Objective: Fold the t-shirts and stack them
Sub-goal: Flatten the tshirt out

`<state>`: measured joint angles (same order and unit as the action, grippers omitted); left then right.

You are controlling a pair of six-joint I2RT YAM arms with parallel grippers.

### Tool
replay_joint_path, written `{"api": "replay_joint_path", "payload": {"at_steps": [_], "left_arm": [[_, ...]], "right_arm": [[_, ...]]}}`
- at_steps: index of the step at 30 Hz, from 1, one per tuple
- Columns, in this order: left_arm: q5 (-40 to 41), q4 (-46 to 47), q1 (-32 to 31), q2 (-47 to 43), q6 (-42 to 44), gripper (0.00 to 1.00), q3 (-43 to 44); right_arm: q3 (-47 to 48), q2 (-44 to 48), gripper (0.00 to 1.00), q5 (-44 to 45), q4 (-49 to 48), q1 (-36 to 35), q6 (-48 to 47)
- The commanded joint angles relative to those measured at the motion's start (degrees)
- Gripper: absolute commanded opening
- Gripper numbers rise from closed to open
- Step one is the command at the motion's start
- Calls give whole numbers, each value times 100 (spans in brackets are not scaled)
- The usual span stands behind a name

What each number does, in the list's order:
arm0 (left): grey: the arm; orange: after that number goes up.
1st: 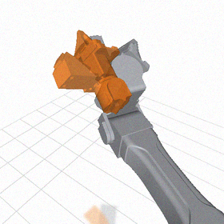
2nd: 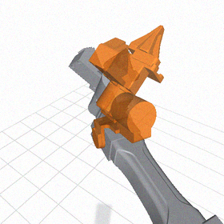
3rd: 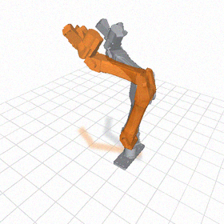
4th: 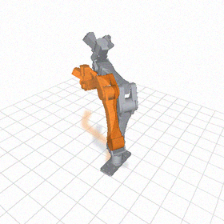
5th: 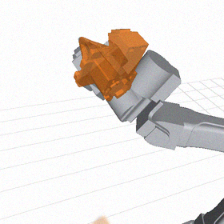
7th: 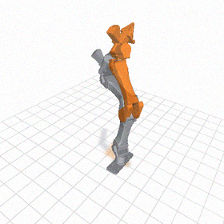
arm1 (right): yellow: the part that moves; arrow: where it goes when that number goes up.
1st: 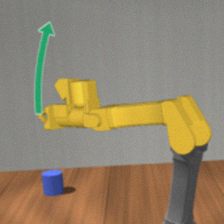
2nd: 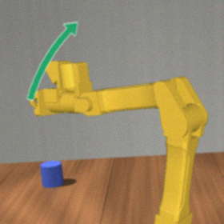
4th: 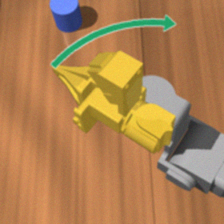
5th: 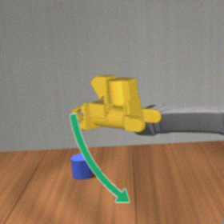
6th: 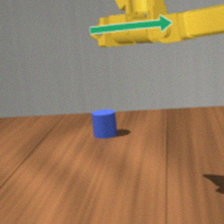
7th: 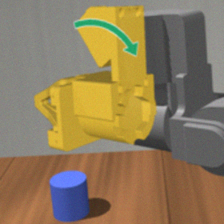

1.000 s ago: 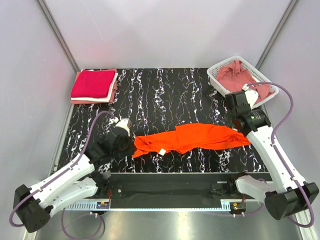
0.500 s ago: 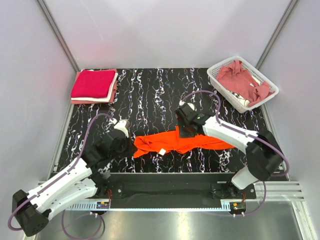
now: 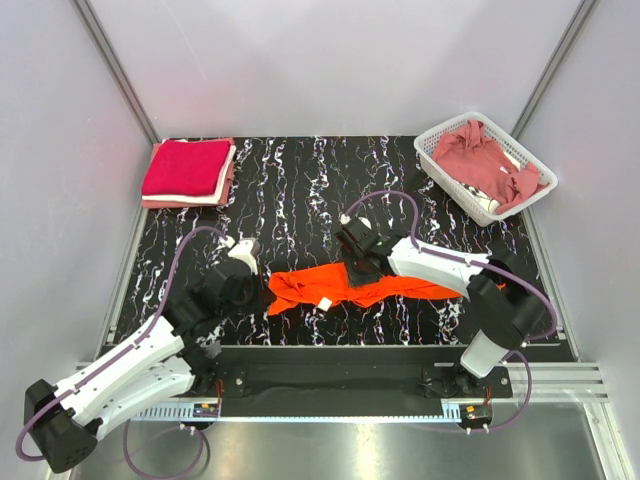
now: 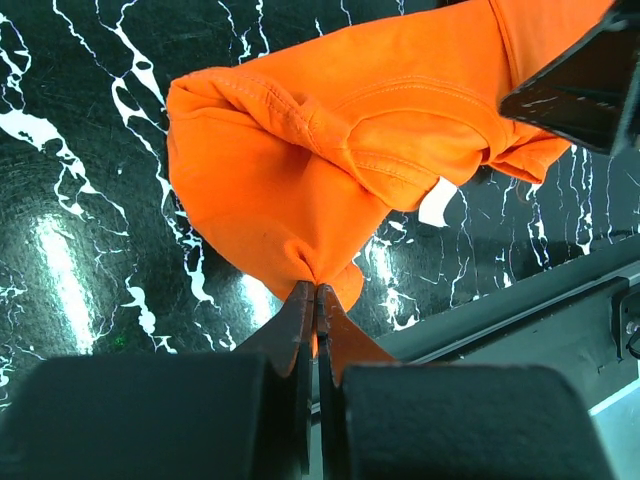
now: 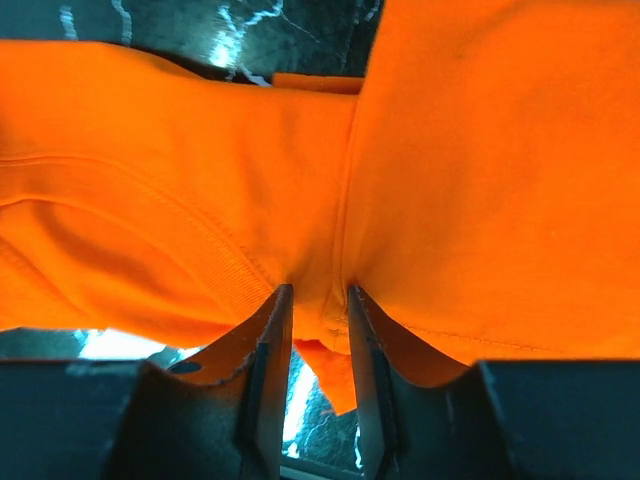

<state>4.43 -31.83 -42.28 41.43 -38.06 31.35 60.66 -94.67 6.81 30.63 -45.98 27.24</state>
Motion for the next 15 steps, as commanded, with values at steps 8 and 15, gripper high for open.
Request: {"api": "replay_joint_path", "payload": {"at_steps": [8, 15], "left_arm": [[-91, 327, -17, 146, -52, 0, -59], [504, 362, -8, 330, 27, 0, 238]], "right_arm": [[-19, -183, 25, 1305, 206, -140, 27], [688, 54, 0, 2525, 1019, 0, 141]]}}
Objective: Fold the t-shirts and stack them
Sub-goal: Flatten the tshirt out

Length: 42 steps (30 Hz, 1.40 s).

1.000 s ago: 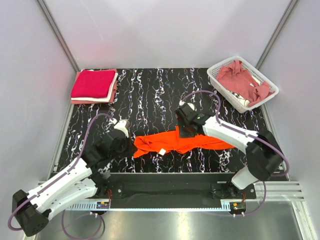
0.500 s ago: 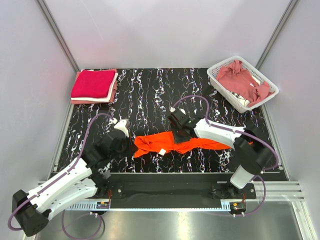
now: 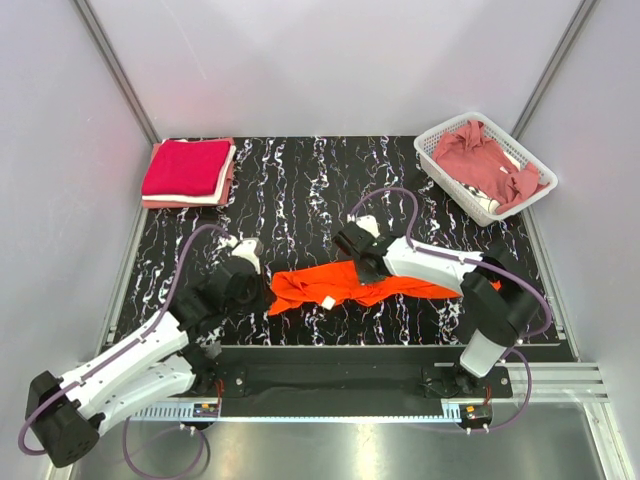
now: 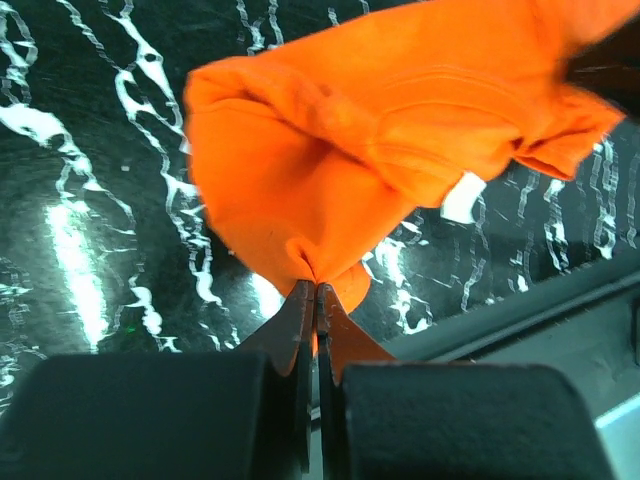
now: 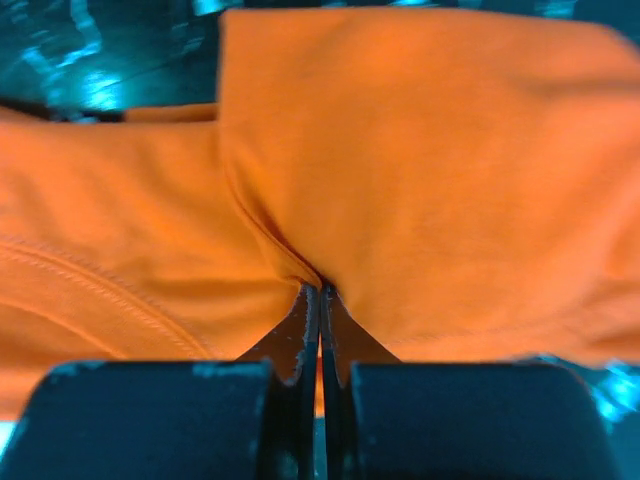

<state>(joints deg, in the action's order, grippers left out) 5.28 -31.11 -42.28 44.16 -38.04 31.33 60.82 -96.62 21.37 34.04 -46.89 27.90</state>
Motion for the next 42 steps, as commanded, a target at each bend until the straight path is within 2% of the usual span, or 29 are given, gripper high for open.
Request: {"api": "replay_joint_path", "payload": {"at_steps": [1, 3, 5, 6, 7, 8, 10, 14, 17, 18, 19, 20, 21, 22, 23, 24, 25, 26, 27, 28, 29, 30, 32, 35, 38, 40, 42], "left_arm": [[1109, 307, 1, 179, 173, 0, 590], [1675, 973, 18, 364, 1216, 0, 1013], [2493, 1291, 114, 969, 2390, 0, 2083], [2974, 1283, 176, 1250, 2746, 0, 2557], [3214, 1248, 211, 1766, 3045, 0, 3458], [3408, 1257, 264, 1963, 3492, 0, 3824], [3734, 1440, 299, 2271, 3768, 0, 4422], [4025, 2651, 370, 2378, 4320, 0, 4478], [4148, 2778, 370, 2352, 4629, 0, 4400], [4096, 2751, 361, 2177, 4639, 0, 4121], [4113, 2690, 326, 2054, 4578, 0, 3909], [4139, 2446, 326, 1896, 4151, 0, 3663], [4070, 2261, 335, 1503, 3825, 0, 3104], [3964, 2111, 317, 1273, 3413, 0, 2768], [3789, 1848, 317, 1053, 2643, 0, 2416], [3431, 1715, 300, 650, 2296, 0, 1743], [3340, 1549, 291, 490, 1927, 8, 1449], [3322, 1121, 299, 366, 1088, 16, 1176], [3156, 960, 300, 226, 775, 24, 704], [3042, 871, 300, 190, 598, 32, 499], [2988, 731, 300, 163, 353, 46, 357], [3014, 677, 300, 154, 254, 57, 173], [3067, 659, 326, 172, 148, 72, 119], [2988, 817, 396, 329, 481, 76, 329], [2304, 861, 554, 628, 850, 77, 663], [1096, 905, 781, 918, 1061, 76, 857], [241, 1028, 914, 1233, 1176, 76, 971]], "right_arm": [[982, 284, 0, 1263, 918, 249, -73], [1597, 424, 0, 1230, 1297, 916, -363], [2502, 705, 0, 1203, 1342, 1626, -846], [3123, 810, 0, 1203, 1359, 1848, -1004], [3451, 811, 0, 1195, 1412, 2085, -1336], [3759, 794, 0, 1186, 1464, 2401, -1514], [4472, 680, 0, 1334, 1404, 2684, -1970], [5290, 556, 0, 1195, 1430, 3221, -2183], [5677, 714, 0, 1195, 1456, 3397, -2271], [5730, 863, 0, 1186, 1465, 3406, -2306], [5696, 951, 0, 1142, 1491, 3415, -2298], [5496, 1196, 0, 1063, 1561, 3406, -2254], [5328, 1355, 0, 802, 1631, 3415, -2045], [5118, 1530, 0, 625, 1684, 3415, -1921], [4863, 1723, 0, 458, 1798, 3415, -1763], [4278, 2160, 0, 308, 1842, 3406, -1562], [3906, 2426, 0, -189, 1852, 3406, -1229], [3520, 2689, 0, -481, 1765, 3415, -1078], [2724, 3171, 0, -954, 1712, 3415, -824], [2333, 3384, 0, -1107, 1668, 3415, -691], [1973, 3569, 0, -1265, 1632, 3406, -602], [1386, 3867, 0, -1423, 1623, 3415, -488], [830, 4097, 0, -1512, 1623, 3415, -409], [590, 4169, 0, -1460, 1676, 3415, -426], [502, 4274, 0, -1530, 1781, 3415, -365], [362, 4388, 0, -1618, 1799, 3415, -268], [247, 4432, 0, -1644, 1773, 3415, -189]]}}
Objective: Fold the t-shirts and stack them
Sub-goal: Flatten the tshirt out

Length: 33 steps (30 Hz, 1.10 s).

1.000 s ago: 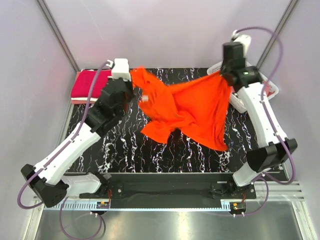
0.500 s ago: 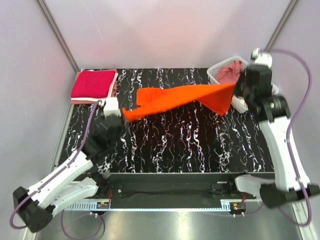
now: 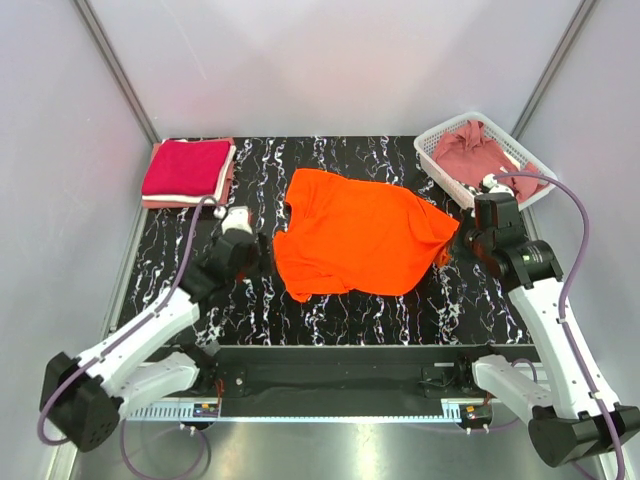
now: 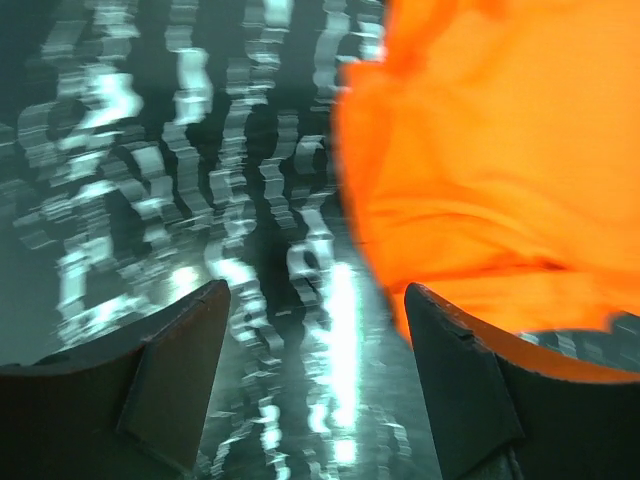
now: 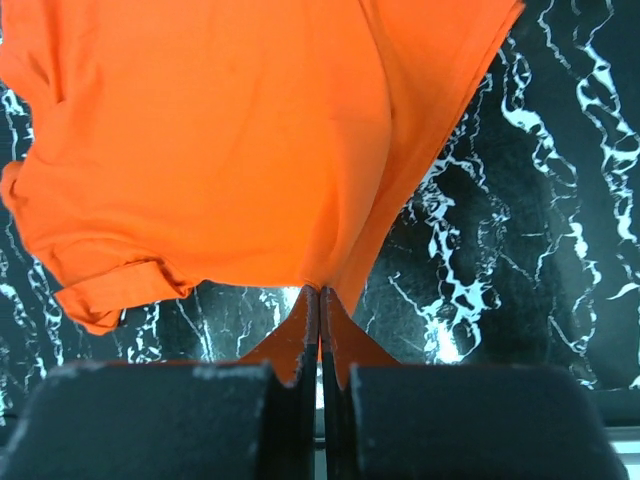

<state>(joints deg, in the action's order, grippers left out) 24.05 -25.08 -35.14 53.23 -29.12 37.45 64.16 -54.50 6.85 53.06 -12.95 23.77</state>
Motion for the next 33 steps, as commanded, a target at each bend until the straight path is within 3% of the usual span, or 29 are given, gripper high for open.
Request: {"api": "replay_joint_path", "payload": {"at_steps": [1, 4, 6, 13, 33], "left_arm": [[-2024, 529, 226, 467, 337, 76, 385], [-3167, 783, 192, 1083, 171, 63, 369], [-3372, 952, 78, 1259, 100, 63, 115], [-2872, 1198, -55, 1672, 214, 64, -124], [-2563, 1445, 59, 2472, 179, 49, -10]], "right_arm": [[-140, 229, 0, -228, -199, 21, 225], [-229, 212, 0, -448, -252, 12, 216], [-211, 255, 0, -527, -261, 12, 207], [-193, 388, 0, -632, -322, 21, 119], [-246, 449, 0, -808, -366, 21, 181]]}}
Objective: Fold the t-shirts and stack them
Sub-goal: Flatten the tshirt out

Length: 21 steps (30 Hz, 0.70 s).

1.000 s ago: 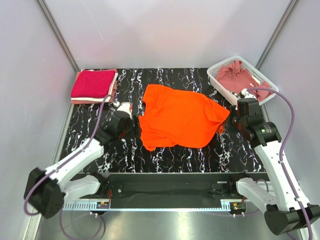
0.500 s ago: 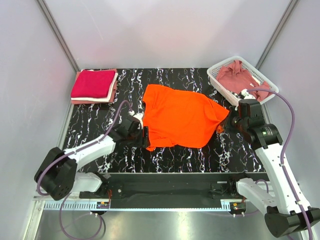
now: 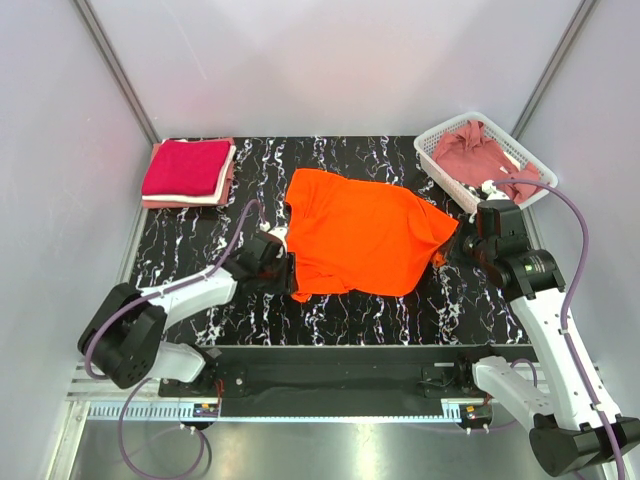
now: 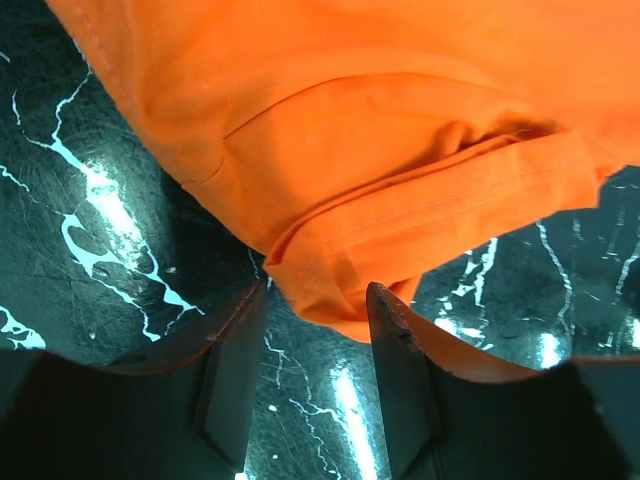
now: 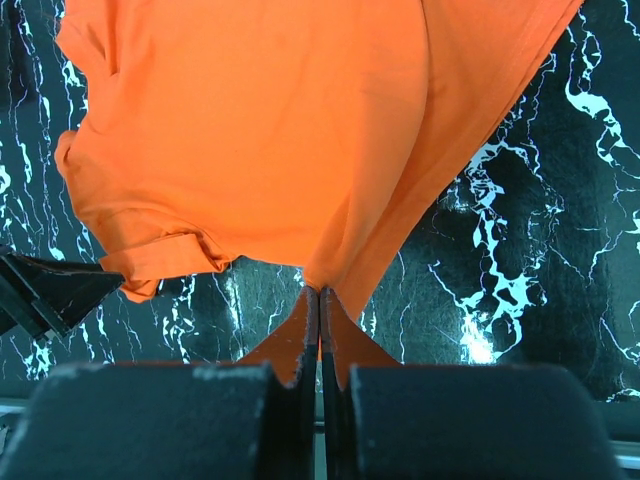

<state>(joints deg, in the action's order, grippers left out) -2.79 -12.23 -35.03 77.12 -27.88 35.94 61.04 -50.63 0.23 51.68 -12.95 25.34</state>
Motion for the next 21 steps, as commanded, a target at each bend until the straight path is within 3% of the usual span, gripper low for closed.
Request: {"api": "replay_joint_path", "payload": {"at_steps": [1, 21], "left_arm": [[129, 90, 48, 110, 89, 49, 167], [208, 247, 40, 409, 169, 42, 387]], "right_arm": [[75, 53, 0, -155, -229, 12, 32], [-162, 10, 0, -172, -343, 21, 58]]}}
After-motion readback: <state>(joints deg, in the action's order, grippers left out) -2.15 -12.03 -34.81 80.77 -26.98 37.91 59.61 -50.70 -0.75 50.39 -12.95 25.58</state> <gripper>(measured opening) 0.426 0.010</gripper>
